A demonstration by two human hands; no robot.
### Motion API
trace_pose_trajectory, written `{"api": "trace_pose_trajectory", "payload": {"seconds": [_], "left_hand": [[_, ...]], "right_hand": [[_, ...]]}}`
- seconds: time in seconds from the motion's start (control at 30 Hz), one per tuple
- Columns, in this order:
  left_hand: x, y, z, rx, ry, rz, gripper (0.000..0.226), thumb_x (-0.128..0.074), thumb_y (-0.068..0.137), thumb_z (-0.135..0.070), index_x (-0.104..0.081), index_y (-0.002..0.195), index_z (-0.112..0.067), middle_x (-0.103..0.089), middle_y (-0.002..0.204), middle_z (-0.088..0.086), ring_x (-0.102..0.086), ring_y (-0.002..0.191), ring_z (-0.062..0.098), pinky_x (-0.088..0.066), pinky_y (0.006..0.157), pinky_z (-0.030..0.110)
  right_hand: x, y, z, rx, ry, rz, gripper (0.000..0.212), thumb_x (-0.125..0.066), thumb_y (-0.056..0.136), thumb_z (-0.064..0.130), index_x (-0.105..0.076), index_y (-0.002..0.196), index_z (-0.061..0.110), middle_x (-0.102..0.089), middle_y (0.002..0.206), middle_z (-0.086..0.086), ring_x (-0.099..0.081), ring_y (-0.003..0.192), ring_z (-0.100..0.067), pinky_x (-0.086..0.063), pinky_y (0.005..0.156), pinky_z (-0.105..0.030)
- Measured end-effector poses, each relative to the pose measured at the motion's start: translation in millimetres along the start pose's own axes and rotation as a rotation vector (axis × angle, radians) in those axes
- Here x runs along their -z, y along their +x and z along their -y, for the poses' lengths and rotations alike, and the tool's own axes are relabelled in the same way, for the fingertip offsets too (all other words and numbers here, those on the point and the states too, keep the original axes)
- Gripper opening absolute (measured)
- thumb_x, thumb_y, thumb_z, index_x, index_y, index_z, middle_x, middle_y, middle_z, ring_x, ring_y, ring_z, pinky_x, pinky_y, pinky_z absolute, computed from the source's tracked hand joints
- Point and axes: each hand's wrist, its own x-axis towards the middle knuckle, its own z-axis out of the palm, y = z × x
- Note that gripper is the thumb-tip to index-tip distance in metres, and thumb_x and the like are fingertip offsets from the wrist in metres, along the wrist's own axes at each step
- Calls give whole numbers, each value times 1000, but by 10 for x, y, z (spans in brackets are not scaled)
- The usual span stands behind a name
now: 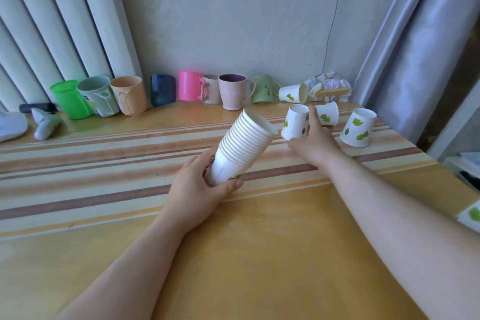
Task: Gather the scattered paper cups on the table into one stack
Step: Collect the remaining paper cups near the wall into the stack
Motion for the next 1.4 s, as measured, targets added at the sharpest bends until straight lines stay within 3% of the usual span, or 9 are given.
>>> {"api": "trace_pose_trajectory", "payload": {"seconds": [0.2,0.3,0.4,0.5,0.6,0.77,0.97,1.13,1.4], "left_hand": [[-5,-1,19,4,-29,-15,72,-90,81,-52,-57,144,-55,-66,114,-26,-60,112,3,-49,91,28],[-9,3,24,-8,-25,-23,71,-89,81,-53,-57,144,-56,-64,112,-28,-59,111,0,-47,89,25],[-9,4,18,-13,-19,-16,70,-89,80,-54,-57,142,-57,-64,113,-27,-59,110,0,-49,90,26],[-11,3,16,-15,-17,-18,68,-90,80,-53,-58,140,-58,-66,113,-27,-60,111,0,-49,90,25],[-11,2,3,-7,-26,-15,68,-90,80,-53,-58,140,-58,-67,115,-26,-61,111,1,-49,89,26],[-5,4,12,-9,-25,-17,72,-90,79,-54,-58,143,-55,-68,118,-25,-62,112,1,-50,90,26],[-6,4,19,-7,-32,-7,72,-90,79,-54,-58,144,-54,-69,117,-22,-63,112,3,-52,91,29],[-11,7,27,-2,-13,-18,74,-91,77,-54,-57,142,-58,-69,118,-21,-62,114,4,-53,96,33],[-18,14,49,4,29,-44,77,-90,73,-60,-58,143,-57,-68,117,-20,-62,111,5,-54,93,36]], "right_hand": [[-91,97,-20,-13,-184,-33,92,-62,91,35,-10,165,53,-23,170,-7,-47,141,-37,-50,107,-45],[-244,-22,-117,66,-144,-261,60,-73,88,44,-45,139,29,-34,157,-8,-55,128,-44,-49,106,-47],[-276,-179,-152,139,29,-536,50,-82,81,50,-51,98,15,-47,136,-9,-58,118,-40,-52,98,-47],[-219,-295,-122,187,77,-647,53,-86,79,44,-51,106,14,-50,131,-12,-54,119,-38,-51,99,-51],[-213,-271,-170,86,-36,-410,82,-76,83,57,-39,148,23,-51,147,-11,-46,134,-41,-43,104,-52],[-240,-164,-300,55,-256,-185,77,-46,87,69,-45,152,28,-71,128,-9,-53,125,-46,-44,94,-52],[-139,-278,-140,49,547,-288,57,-79,84,37,-64,138,27,-76,119,3,-72,114,-28,-56,87,-37],[-60,-357,50,0,1465,107,80,-80,84,13,-48,157,14,-72,132,-11,-78,112,-33,-62,91,-40],[-125,-629,307,237,1250,221,80,-76,84,8,-43,156,14,-68,132,-13,-70,121,-30,-60,97,-49]]}}
